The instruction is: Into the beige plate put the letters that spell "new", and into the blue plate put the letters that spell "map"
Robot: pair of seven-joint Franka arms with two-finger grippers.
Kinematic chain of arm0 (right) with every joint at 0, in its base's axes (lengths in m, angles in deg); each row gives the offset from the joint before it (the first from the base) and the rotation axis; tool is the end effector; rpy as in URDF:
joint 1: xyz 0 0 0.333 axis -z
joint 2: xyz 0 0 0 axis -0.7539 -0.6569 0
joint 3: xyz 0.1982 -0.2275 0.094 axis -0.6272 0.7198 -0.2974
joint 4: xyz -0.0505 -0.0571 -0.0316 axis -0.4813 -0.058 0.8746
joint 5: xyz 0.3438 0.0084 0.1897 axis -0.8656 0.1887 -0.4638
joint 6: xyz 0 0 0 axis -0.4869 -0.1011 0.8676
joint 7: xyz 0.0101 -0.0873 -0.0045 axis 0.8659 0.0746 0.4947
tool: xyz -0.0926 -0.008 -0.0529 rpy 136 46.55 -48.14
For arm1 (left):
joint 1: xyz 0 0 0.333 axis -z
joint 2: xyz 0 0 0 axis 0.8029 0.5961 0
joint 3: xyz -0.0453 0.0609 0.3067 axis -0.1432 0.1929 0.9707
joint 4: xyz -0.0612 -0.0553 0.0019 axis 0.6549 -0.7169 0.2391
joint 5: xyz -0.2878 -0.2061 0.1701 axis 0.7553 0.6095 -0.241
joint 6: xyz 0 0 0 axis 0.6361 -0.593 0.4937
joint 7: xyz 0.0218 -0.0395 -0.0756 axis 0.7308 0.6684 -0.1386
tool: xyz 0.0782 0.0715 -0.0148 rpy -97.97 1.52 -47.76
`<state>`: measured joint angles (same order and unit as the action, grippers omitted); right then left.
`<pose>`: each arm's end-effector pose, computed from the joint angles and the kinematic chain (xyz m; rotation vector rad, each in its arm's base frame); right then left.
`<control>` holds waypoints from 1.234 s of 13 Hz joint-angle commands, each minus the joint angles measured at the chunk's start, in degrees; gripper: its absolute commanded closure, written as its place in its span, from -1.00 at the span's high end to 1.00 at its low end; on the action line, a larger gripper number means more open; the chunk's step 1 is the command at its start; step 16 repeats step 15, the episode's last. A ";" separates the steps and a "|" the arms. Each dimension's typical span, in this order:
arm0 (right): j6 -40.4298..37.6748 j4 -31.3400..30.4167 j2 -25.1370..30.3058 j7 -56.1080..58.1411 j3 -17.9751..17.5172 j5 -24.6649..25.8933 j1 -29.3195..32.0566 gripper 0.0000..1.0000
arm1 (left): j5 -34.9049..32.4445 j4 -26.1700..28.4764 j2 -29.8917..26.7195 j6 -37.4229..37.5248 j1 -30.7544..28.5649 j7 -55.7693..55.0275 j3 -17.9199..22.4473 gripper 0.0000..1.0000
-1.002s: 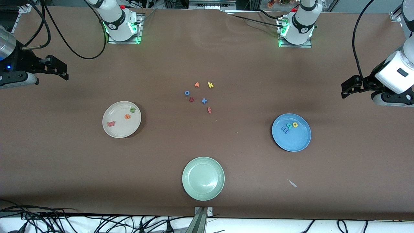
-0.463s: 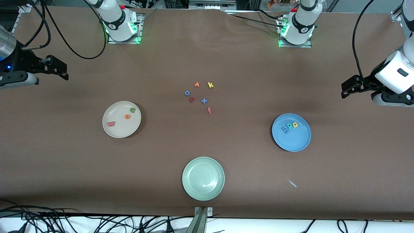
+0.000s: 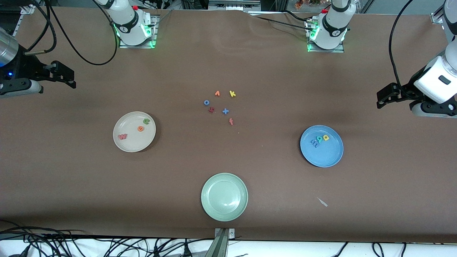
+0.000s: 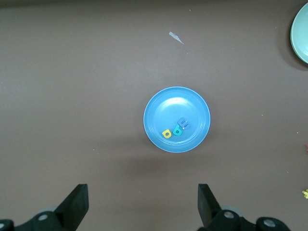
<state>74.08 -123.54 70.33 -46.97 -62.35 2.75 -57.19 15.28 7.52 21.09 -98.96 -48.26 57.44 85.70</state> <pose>0.5643 0.0423 0.6145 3.1217 0.2884 -0.0369 0.5951 -0.0386 0.6004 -3.1199 0.0741 -0.0097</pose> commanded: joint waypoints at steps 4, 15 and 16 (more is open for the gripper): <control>-0.63 1.90 -0.62 -0.16 -0.15 -0.58 0.34 1.00 | 1.48 -1.57 0.72 0.82 -0.13 -0.37 -0.03 1.00; -0.90 1.81 -0.71 -0.07 0.64 -0.40 1.57 1.00 | 1.65 -1.57 1.16 0.73 -0.57 -0.19 -0.03 1.00; -0.90 1.81 -0.71 -0.07 0.64 -0.40 1.57 1.00 | 1.65 -1.57 1.16 0.73 -0.57 -0.19 -0.03 1.00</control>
